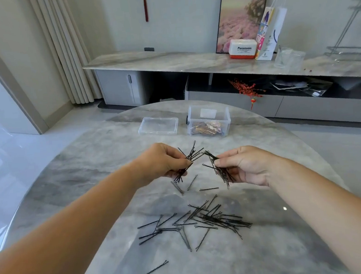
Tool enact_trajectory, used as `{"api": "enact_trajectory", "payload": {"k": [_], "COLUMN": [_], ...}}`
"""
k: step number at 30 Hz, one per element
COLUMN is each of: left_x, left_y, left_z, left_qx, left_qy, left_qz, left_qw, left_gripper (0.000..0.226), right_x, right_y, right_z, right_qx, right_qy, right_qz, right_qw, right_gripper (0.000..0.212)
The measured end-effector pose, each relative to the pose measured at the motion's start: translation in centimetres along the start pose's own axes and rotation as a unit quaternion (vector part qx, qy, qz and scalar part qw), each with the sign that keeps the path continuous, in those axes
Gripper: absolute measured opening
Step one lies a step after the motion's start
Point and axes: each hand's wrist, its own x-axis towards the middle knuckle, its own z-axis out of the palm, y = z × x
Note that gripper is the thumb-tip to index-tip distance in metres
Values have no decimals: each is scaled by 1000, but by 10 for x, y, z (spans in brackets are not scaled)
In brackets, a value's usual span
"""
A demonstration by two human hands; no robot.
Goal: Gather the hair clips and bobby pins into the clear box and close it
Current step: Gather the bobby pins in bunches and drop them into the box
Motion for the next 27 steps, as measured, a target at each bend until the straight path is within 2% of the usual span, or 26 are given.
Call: {"api": "enact_trajectory", "payload": {"k": [3, 7, 12, 17, 22, 27], "left_x": [29, 81, 163, 223, 242, 241], "left_y": [21, 56, 91, 91, 79, 78], "left_z": [-5, -13, -17, -7, -2, 0], "left_qx": [-32, -36, 50, 133, 194, 221], "left_qy": [25, 59, 115, 142, 136, 120], "left_qz": [-2, 15, 32, 40, 40, 46], "left_qw": [999, 998, 992, 980, 971, 967], "left_gripper": [7, 11, 14, 14, 21, 29], "right_x": [21, 58, 114, 162, 188, 189], "right_y": [-29, -84, -129, -133, -122, -117], "right_z": [-8, -27, -46, -57, -61, -68], "right_qx": [29, 13, -73, -181, -248, -194], "right_qy": [10, 40, 124, 191, 166, 147], "right_qz": [-3, -39, -122, -174, -190, -187], "right_qw": [1000, 998, 982, 949, 935, 952], "right_gripper": [12, 12, 15, 19, 13, 26]}}
